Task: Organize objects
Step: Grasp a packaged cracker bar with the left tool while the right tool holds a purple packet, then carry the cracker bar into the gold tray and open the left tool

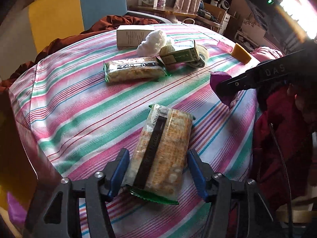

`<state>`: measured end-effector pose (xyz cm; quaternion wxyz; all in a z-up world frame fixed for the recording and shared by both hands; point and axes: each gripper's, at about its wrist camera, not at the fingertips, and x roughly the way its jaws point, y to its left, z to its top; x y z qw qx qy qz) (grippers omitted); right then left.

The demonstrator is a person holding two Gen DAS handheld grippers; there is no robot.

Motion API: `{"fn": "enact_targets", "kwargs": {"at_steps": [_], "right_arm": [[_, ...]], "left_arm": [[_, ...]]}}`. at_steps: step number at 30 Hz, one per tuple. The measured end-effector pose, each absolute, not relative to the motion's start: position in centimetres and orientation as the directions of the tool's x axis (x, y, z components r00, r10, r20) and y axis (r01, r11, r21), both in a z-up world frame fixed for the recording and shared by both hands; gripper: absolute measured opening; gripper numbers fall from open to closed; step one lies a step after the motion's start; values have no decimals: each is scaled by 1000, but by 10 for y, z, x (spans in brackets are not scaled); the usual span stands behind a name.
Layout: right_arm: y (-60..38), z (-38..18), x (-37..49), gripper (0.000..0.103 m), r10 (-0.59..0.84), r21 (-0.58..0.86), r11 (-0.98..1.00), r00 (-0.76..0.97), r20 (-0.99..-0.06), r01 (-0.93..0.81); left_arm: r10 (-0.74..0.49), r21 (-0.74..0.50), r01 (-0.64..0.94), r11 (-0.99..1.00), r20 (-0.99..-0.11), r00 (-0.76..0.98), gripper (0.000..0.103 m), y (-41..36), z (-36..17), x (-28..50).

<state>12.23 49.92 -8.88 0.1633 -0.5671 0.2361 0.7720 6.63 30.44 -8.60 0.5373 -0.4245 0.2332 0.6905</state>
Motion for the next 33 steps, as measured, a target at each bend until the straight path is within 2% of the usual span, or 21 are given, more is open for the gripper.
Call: {"fn": "enact_targets", "kwargs": {"at_steps": [3, 10, 13, 16, 18, 19, 26, 33], "right_arm": [[498, -89, 122, 33, -15, 176, -836, -300, -954, -519], [499, -91, 119, 33, -22, 172, -841, -285, -958, -514], [497, -92, 117, 33, -23, 157, -853, -265, -964, -498], [494, -95, 114, 33, -24, 141, -866, -242, -970, -480], [491, -97, 111, 33, -22, 125, -876, -222, -975, -465], [490, -98, 110, 33, -19, 116, -882, -211, -977, -456], [480, -103, 103, 33, 10, 53, -910, -149, -989, -412], [471, -105, 100, 33, 38, 18, -921, -135, -990, -390]], "left_arm": [[557, -157, -938, -309, -829, -46, 72, 308, -81, 66], [510, -37, -965, -258, -854, -104, 73, 330, -92, 70], [531, -30, -963, -268, -838, -122, 73, 328, -97, 71], [560, -30, -955, -295, -815, -147, 65, 320, -97, 70], [574, -21, -949, -316, -801, -173, 52, 314, -95, 70], [577, -25, -945, -326, -797, -178, 50, 312, -95, 69], [576, -14, -924, -382, -786, -227, 48, 301, -93, 75], [599, -56, -911, -410, -770, -222, 48, 282, -79, 78]]}}
